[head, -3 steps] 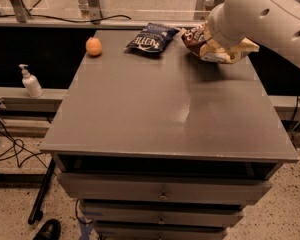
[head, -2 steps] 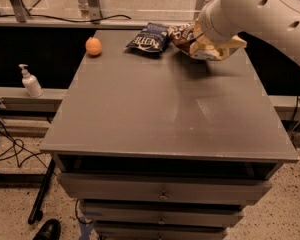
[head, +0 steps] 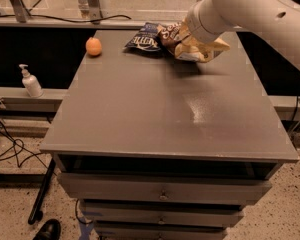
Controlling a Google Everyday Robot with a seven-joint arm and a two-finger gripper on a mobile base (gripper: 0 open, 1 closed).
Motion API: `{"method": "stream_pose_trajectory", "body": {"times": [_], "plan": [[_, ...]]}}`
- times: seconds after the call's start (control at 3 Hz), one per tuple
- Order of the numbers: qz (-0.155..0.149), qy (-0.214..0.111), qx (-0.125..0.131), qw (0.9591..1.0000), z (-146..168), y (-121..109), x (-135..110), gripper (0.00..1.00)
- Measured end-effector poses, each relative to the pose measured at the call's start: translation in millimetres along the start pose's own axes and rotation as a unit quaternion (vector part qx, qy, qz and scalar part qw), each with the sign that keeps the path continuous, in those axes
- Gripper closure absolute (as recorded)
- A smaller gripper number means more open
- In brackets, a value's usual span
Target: Move brown chip bag near blue chip bag
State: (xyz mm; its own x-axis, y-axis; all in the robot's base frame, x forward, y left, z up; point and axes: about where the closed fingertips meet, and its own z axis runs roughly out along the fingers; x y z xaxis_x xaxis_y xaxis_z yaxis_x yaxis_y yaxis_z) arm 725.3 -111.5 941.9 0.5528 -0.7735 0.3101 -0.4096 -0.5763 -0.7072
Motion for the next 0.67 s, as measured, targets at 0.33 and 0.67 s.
{"method": "stream_pose_trajectory", "body": {"times": [0.33,0.67], "plan": [[0.005,-0.01,-0.009,0.9999,6.1,5.2,-0.1,0.58],[0.008,-0.014,-0.018,0.9997,8.9,13.2,2.9,0.35]]}}
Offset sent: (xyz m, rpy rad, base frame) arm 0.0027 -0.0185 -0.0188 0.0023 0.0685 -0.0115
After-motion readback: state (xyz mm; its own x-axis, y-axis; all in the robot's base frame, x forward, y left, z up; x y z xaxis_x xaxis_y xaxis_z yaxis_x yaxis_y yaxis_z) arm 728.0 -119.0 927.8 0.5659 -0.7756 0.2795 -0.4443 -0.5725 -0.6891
